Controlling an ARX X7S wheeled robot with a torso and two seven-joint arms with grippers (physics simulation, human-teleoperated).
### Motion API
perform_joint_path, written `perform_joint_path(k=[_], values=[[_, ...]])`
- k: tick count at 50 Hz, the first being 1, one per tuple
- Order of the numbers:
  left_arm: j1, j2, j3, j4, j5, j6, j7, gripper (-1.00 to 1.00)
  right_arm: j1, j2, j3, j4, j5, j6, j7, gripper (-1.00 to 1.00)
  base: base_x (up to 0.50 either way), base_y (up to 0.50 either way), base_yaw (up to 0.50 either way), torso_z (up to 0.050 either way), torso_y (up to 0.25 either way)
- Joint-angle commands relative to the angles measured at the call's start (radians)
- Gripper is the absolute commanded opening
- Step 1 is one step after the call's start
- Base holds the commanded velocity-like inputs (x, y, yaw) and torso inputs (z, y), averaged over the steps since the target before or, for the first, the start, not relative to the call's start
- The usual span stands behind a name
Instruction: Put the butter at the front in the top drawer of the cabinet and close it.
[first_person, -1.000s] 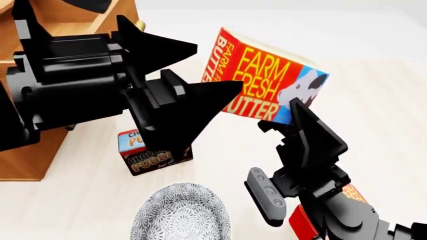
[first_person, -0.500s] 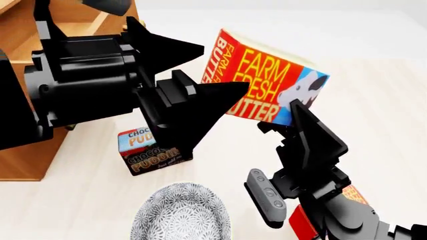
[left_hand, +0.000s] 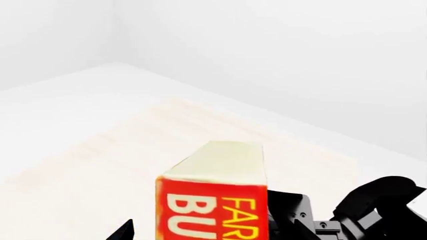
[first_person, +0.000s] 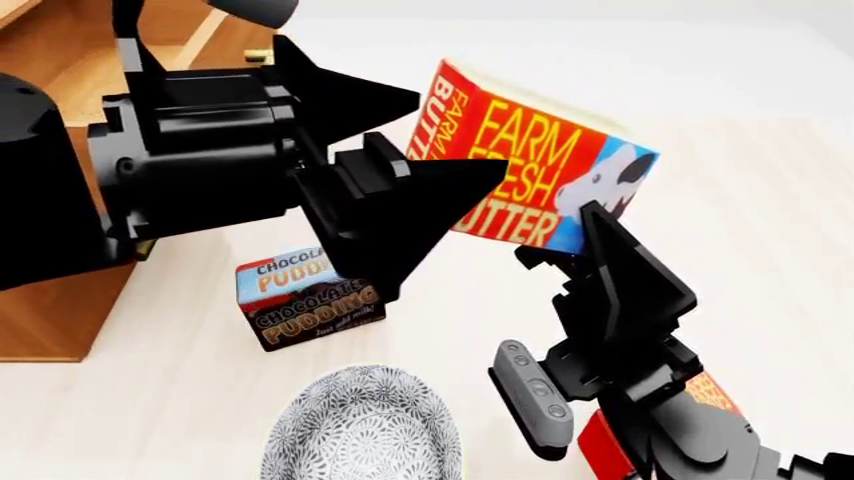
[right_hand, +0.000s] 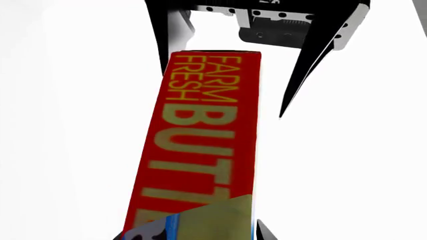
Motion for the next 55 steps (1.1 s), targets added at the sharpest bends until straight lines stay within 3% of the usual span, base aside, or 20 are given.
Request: perform_joint_path(k=[1,55], values=[[0.002,0.017,0.011,-0.018,0.027,0.0,0.021,1.0,0.011,0.002,0.016,-0.008,-0.019,0.02,0.001,-1.0,0.0,0.0,0.0,0.0,0.0],[0.007,0.073,0.053,-0.071,0.122,0.01,0.091,1.0,-0.017,-0.004,0.041,0.01,-0.031,0.004,0.003,-1.0,0.0,0.0,0.0,0.001,0.001]])
